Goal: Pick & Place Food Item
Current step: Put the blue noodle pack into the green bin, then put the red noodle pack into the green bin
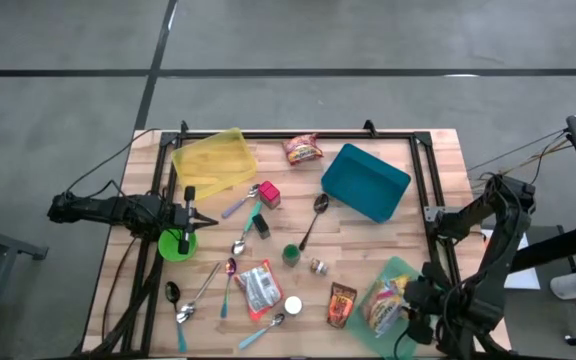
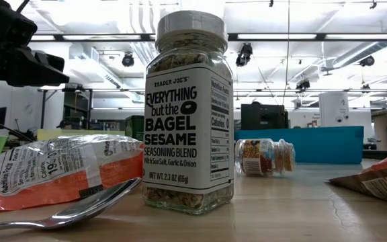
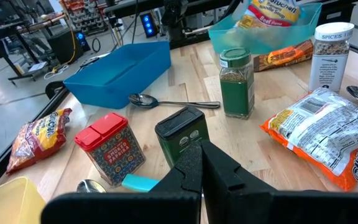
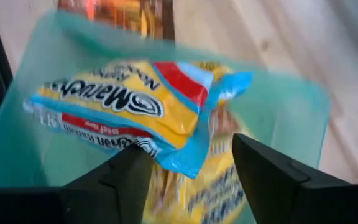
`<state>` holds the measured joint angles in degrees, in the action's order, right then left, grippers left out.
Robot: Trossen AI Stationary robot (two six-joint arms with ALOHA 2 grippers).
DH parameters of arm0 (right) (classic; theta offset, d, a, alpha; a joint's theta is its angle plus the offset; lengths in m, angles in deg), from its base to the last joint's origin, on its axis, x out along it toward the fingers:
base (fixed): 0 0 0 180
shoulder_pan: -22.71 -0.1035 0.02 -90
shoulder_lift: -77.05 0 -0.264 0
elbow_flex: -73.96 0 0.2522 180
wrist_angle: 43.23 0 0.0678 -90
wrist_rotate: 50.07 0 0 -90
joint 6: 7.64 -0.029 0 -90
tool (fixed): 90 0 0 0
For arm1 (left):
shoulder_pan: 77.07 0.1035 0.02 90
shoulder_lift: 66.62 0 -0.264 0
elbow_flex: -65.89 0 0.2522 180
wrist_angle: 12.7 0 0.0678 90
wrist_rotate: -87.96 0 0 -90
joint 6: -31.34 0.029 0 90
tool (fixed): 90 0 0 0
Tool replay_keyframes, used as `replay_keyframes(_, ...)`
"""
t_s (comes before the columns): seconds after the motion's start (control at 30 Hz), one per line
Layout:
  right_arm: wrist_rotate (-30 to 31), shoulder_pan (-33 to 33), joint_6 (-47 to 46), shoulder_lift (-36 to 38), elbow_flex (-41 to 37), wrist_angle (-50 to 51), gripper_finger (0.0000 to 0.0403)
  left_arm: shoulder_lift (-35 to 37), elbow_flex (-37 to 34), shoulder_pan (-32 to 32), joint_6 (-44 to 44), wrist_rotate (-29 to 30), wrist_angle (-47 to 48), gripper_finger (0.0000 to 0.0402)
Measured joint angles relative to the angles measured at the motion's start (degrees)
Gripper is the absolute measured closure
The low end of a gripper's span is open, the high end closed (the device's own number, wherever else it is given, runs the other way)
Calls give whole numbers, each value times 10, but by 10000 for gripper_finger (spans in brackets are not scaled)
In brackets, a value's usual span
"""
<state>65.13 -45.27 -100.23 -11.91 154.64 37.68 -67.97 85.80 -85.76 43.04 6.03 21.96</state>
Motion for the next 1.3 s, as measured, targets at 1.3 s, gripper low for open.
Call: replay_keyframes(1.3,284,40,-52,79,-1,195,172,0,0,0,0,0,0,401)
